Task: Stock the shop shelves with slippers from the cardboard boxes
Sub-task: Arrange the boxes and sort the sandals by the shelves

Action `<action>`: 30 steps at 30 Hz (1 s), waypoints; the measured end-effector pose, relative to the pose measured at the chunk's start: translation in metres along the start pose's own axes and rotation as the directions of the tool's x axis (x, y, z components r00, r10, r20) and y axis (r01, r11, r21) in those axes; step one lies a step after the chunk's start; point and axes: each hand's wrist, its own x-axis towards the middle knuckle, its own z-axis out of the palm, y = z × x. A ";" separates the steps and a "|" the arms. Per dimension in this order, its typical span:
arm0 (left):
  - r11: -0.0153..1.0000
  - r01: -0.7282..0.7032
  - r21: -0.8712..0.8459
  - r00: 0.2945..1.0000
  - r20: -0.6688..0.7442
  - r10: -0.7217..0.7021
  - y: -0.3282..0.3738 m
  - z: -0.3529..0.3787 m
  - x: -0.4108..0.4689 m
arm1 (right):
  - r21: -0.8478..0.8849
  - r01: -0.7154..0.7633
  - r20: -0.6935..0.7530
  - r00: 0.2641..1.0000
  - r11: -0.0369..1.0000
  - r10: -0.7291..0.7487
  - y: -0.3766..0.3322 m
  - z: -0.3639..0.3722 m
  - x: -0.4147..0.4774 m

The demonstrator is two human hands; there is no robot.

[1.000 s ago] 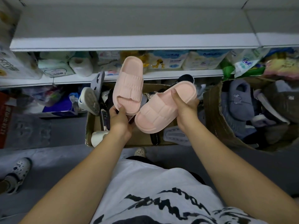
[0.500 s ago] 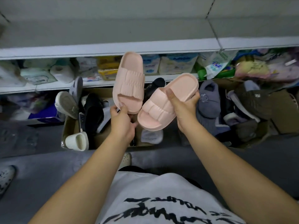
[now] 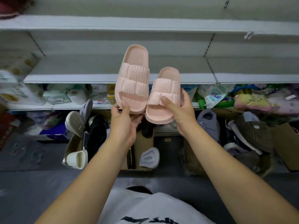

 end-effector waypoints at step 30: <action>0.777 -0.626 0.069 0.758 0.290 0.585 0.250 0.298 0.048 | 0.080 0.576 0.113 0.806 0.813 -0.582 -0.389 0.005 0.169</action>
